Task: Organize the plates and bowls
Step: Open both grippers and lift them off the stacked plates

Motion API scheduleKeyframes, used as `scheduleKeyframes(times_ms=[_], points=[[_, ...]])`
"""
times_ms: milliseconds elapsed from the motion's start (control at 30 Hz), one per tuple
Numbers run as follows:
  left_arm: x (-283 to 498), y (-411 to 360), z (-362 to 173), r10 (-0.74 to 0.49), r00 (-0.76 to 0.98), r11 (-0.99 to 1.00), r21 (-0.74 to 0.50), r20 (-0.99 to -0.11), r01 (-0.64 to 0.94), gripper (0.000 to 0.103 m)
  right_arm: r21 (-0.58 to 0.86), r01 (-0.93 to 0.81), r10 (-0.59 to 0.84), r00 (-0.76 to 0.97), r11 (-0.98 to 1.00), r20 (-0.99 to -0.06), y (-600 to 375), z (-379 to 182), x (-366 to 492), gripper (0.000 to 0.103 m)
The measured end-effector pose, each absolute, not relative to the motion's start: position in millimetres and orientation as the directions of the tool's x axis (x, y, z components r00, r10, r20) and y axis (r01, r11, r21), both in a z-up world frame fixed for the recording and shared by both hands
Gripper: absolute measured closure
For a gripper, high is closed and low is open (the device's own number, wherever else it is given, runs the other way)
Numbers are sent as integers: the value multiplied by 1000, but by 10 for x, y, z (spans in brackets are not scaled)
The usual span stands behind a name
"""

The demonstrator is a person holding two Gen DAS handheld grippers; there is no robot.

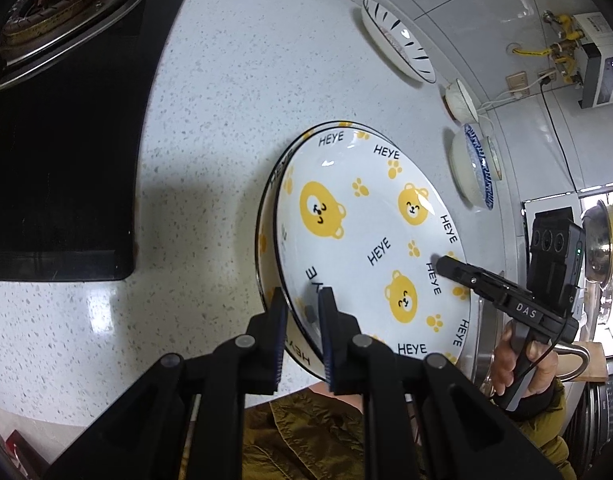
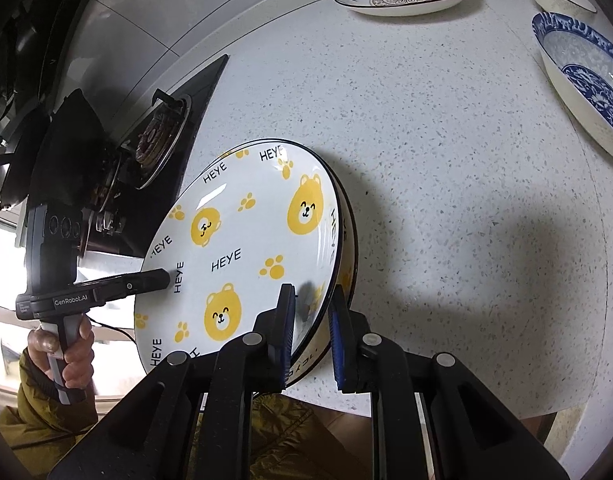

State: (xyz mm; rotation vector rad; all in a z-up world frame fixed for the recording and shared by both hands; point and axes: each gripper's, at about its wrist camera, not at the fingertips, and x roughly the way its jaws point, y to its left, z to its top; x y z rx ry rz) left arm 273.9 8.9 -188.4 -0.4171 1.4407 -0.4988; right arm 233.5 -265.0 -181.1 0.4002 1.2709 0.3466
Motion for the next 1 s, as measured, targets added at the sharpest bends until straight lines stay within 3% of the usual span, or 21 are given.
scheduleKeyframes(times_ms=[200, 267, 400, 633, 833, 1000], points=[[2746, 93, -1863, -547, 80, 837, -543, -833, 72, 87, 425, -34, 417, 275, 905, -866, -2650, -1734, 2329, 83], [2741, 77, -1790, -526, 119, 850, -517, -842, 99, 83, 408, -27, 397, 296, 913, -869, -2683, -1685, 2334, 78], [2723, 9, -1725, -497, 133, 866, -480, -857, 141, 75, 402, -24, 388, 321, 915, -864, -2744, -1617, 2301, 77], [2586, -107, -1594, -359, 226, 922, -308, -905, 232, 70, 369, -36, 356, 366, 929, -860, -2762, -1478, 2200, 71], [2536, 113, -1354, -395, 334, 917, -346, -856, 198, 68, 344, -39, 327, 431, 938, -841, -2807, -1234, 2104, 68], [2464, 238, -1029, -431, 444, 902, -357, -785, 243, 54, 287, -48, 271, 511, 957, -816, -2835, -950, 2010, 56]])
